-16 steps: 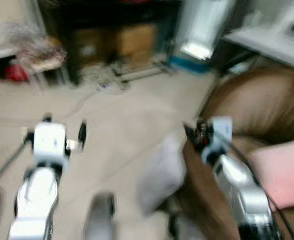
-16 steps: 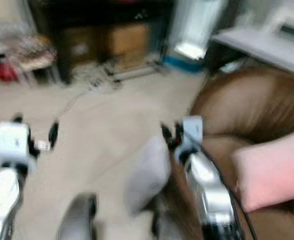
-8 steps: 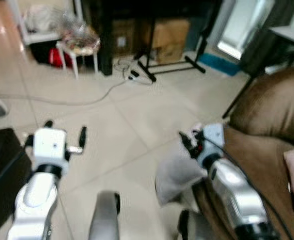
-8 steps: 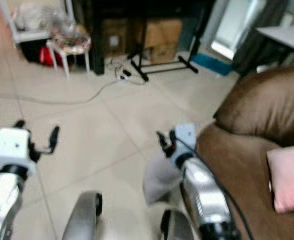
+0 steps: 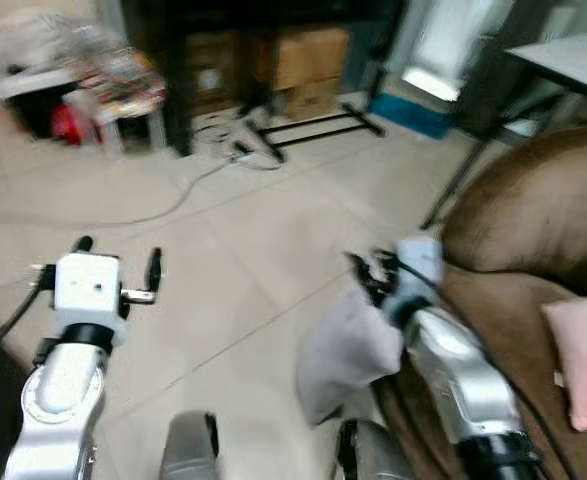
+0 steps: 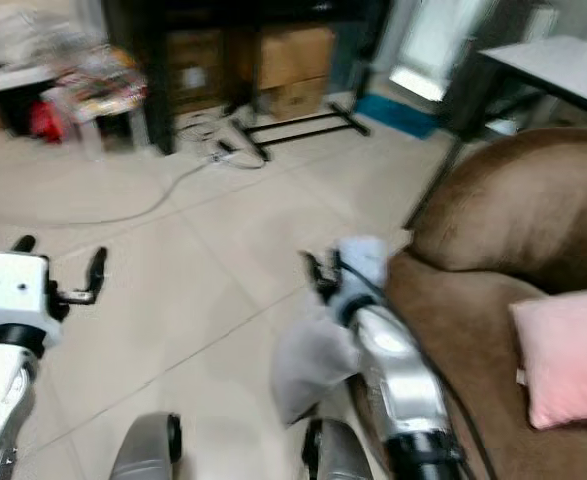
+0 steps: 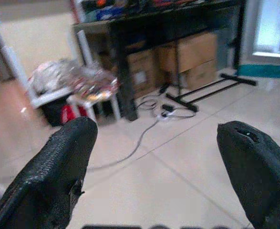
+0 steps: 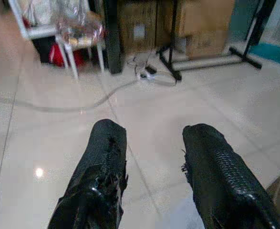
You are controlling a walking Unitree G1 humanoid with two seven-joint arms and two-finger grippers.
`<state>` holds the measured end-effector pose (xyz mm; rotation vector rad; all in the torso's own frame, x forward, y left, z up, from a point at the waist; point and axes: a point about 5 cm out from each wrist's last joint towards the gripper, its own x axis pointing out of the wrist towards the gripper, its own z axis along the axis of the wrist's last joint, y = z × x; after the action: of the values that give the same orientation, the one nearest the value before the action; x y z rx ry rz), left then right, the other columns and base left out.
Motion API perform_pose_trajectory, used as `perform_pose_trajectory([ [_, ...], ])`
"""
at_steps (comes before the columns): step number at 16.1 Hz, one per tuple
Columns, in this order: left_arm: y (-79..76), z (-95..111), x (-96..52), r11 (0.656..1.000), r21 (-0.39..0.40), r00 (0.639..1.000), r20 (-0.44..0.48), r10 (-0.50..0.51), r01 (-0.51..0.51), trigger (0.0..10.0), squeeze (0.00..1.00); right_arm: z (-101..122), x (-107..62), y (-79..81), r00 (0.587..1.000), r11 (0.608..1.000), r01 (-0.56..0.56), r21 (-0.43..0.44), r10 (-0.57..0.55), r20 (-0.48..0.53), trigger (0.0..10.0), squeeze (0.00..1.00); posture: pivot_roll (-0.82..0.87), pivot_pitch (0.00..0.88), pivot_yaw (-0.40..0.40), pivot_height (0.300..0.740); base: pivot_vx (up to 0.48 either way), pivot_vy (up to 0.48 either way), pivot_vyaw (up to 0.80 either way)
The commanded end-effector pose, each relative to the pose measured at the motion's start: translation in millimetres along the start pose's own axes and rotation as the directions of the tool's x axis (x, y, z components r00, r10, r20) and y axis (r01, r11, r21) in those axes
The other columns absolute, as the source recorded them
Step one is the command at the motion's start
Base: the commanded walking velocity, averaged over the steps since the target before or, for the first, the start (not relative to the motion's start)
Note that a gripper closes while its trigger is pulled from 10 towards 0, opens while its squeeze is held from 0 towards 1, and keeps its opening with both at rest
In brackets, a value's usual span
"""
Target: Move the pillow to the sofa from floor
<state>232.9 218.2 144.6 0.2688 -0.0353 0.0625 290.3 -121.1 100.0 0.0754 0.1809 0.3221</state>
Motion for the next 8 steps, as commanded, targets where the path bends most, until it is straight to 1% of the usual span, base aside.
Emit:
perform_pose_trajectory([
  [1,-9.4,-0.1,-0.5,0.999,-0.021,0.999,0.002,-0.040,0.040,10.0,0.00,-4.8,-6.4,-16.4,0.998,0.998,0.057,-0.005,-0.057,-0.020,10.0,0.00,0.06,0.000,-0.095,0.590,0.270,0.000,0.00],
  [5,-10.2,-0.1,0.5,0.998,-0.009,0.998,0.001,-0.059,0.059,10.0,0.00,-6.0,-7.2,-15.8,0.998,0.998,0.064,0.008,-0.064,-0.017,10.0,0.00,0.06,0.000,-0.080,0.590,0.271,0.000,0.00],
  [8,-10.0,0.6,1.8,0.997,0.001,0.997,0.001,-0.081,0.081,10.0,0.00,-8.0,-7.5,-14.4,0.997,0.997,0.080,0.017,-0.080,-0.013,10.0,0.00,0.05,0.000,-0.053,0.590,0.269,0.000,0.00],
])
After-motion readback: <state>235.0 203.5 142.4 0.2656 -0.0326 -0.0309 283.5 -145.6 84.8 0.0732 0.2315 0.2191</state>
